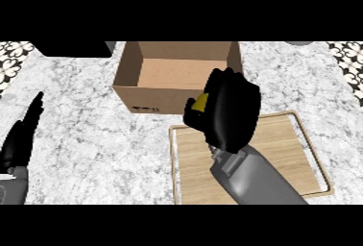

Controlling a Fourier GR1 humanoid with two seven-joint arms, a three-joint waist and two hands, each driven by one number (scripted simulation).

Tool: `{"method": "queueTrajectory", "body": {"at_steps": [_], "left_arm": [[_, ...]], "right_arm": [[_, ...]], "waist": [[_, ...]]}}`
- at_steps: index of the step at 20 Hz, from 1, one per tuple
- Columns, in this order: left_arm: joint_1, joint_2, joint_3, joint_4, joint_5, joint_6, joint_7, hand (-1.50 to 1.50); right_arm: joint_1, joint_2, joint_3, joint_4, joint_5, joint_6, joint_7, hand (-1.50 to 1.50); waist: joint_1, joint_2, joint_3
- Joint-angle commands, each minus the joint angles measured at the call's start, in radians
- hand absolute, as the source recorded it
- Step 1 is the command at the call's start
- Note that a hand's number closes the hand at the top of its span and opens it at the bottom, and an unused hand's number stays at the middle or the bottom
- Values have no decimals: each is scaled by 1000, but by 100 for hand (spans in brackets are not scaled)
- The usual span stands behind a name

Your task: Pick the lemon from the tray and place it in the cardboard box

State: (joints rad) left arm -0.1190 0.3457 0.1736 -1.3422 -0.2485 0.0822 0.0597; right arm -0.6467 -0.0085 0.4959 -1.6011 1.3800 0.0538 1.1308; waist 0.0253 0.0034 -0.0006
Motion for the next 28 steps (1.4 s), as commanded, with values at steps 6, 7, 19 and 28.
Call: {"method": "queueTrajectory", "body": {"at_steps": [6,7,19,28], "left_arm": [[-47,0,-6,14,5,-23,15,0],[-15,-2,-16,-34,-18,-2,25,0],[-68,-28,-40,16,-32,-4,15,0],[-85,-19,-22,32,-18,-12,-16,0]], "right_arm": [[-275,8,-195,347,-160,-261,75,150],[-309,8,-221,358,-159,-276,88,150],[-519,5,-504,936,-285,-558,-200,150],[-550,8,-632,1162,-363,-749,-208,-150]], "waist": [[25,11,0],[34,8,1],[47,29,0],[72,36,0]]}}
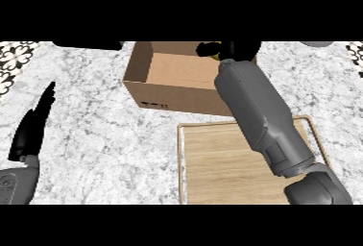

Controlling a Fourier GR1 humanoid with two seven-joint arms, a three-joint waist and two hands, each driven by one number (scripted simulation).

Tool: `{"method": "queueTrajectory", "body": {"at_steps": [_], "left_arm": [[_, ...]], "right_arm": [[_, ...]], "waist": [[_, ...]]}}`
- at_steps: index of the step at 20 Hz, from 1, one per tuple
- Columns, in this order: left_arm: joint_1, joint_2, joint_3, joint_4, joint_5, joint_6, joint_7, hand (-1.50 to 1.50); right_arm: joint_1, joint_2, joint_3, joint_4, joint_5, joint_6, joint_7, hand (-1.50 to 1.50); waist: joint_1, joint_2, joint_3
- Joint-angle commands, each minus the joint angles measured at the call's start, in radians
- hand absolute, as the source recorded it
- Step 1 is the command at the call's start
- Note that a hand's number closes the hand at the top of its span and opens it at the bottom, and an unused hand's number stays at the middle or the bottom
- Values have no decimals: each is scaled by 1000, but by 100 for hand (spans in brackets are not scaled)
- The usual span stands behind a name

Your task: Pick the lemon from the tray and place it in the cardboard box

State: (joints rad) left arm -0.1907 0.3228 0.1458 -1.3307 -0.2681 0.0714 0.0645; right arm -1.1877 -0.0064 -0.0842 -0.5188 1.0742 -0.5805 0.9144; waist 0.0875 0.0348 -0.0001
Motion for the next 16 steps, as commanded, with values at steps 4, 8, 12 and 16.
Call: {"method": "queueTrajectory", "body": {"at_steps": [4,8,12,16], "left_arm": [[2,2,1,9,3,-9,-30,0],[-2,29,20,-2,26,-43,2,0],[-7,-6,-5,12,-9,-1,-4,0],[3,10,9,11,9,-26,5,0]], "right_arm": [[-53,-8,-111,139,-84,-135,-86,-150],[-47,-10,-125,156,-90,-230,-184,-150],[-50,1,-125,147,-69,-376,-247,-150],[-20,6,-125,131,-113,-550,-290,-150]], "waist": [[14,7,1],[14,4,1],[4,4,1],[8,-8,1]]}}
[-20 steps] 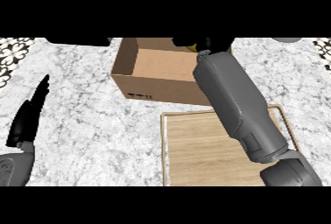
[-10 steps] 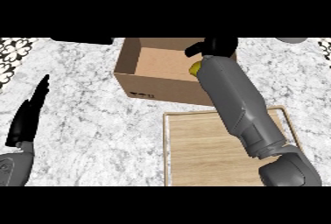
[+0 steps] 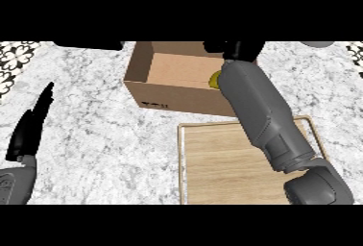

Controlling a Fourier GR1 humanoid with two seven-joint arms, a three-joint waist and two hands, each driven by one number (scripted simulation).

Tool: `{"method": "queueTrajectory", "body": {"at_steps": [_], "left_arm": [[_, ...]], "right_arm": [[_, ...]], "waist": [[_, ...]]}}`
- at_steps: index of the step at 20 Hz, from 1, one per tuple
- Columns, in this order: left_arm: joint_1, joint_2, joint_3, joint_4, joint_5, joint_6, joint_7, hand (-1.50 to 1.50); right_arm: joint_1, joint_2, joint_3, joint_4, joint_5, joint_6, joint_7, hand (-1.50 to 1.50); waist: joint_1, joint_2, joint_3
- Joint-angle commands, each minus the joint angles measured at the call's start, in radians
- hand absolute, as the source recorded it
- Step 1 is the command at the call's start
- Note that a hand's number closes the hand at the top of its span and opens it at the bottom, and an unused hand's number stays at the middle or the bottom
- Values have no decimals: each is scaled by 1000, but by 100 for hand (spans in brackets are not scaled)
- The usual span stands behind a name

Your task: Pick the lemon from the tray and place it in the cardboard box

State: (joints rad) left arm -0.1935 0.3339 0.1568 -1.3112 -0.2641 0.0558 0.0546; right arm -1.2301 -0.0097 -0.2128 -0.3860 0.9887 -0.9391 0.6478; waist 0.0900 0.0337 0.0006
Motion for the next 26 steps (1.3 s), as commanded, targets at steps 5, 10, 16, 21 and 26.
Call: {"method": "queueTrajectory", "body": {"at_steps": [5,10,16,21,26], "left_arm": [[10,-37,-14,-15,-24,38,30,0],[86,-6,34,-4,-6,29,-3,0],[104,-37,36,-24,-30,83,11,0],[162,3,81,-50,19,29,-18,0],[94,38,96,-26,21,11,32,0]], "right_arm": [[44,9,-39,-82,-133,-196,-150,-150],[170,9,18,-241,-219,-187,-200,-150],[424,9,133,-512,-191,-107,-95,-150],[606,9,245,-790,-81,-1,59,-150],[867,-29,301,-1124,-87,194,67,-150]], "waist": [[-47,-22,1],[-85,-40,0],[-128,-53,-1],[-132,-59,-2],[-147,-52,-2]]}}
